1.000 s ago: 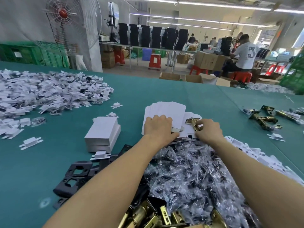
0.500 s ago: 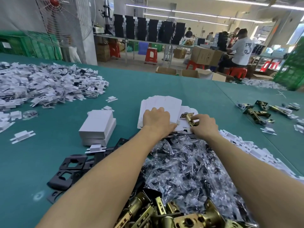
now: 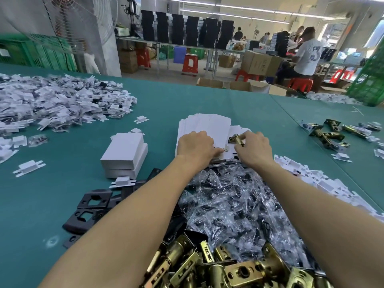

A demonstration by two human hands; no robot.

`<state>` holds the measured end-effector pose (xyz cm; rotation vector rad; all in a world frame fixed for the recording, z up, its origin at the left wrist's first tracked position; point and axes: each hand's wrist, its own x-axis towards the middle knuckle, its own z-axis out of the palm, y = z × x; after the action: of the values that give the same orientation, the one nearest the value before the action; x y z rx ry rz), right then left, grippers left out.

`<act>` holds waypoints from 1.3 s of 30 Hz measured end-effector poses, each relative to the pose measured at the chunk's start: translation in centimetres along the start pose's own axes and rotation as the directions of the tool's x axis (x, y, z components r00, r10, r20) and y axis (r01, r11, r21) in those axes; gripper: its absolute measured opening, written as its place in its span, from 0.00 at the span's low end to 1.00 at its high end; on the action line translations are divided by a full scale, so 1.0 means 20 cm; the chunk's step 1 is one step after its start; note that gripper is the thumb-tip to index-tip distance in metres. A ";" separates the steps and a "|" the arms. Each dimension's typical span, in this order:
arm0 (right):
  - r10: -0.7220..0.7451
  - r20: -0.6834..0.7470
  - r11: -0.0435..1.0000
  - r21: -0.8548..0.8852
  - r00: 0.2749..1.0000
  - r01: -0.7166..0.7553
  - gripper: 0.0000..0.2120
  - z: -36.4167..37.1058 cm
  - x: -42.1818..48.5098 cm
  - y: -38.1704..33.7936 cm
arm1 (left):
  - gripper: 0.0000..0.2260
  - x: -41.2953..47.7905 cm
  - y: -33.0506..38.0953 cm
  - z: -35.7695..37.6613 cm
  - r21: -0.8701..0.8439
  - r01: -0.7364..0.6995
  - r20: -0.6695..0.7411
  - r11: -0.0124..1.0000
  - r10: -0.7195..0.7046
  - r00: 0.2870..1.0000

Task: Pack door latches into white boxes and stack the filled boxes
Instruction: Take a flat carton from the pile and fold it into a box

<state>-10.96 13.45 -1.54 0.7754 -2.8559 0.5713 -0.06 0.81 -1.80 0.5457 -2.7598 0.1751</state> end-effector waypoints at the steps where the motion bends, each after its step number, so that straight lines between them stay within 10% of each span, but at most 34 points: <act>1: -0.009 -0.021 1.000 0.000 1.000 0.009 0.15 0.00 0.00 -0.03 | 0.25 0.00 0.00 0.00 -0.004 -0.004 -0.009 1.000 0.004 1.000; 7: 0.111 0.085 0.994 -0.003 0.990 -0.112 0.18 0.00 -0.01 -0.04 | 0.08 -0.01 0.04 -0.03 0.204 -0.097 0.023 0.974 0.094 0.995; 20: 0.283 0.011 0.850 0.460 0.959 -0.256 0.17 -0.04 0.00 0.02 | 0.11 0.04 0.05 -0.07 0.125 -0.107 0.032 0.986 0.104 0.994; 34: 0.326 0.036 0.786 0.545 0.945 -0.292 0.14 -0.04 -0.02 0.02 | 0.13 0.01 0.00 -0.05 0.232 -0.269 0.019 0.935 0.272 0.962; 39: 0.289 -0.058 0.720 0.671 0.956 -0.177 0.08 -0.07 -0.03 0.01 | 0.15 0.02 -0.03 -0.04 0.105 -0.119 -0.084 0.987 0.128 0.988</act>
<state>-10.54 14.36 -0.44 0.3893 -2.5896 1.6634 -0.02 0.34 -0.79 0.3804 -2.7084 0.3592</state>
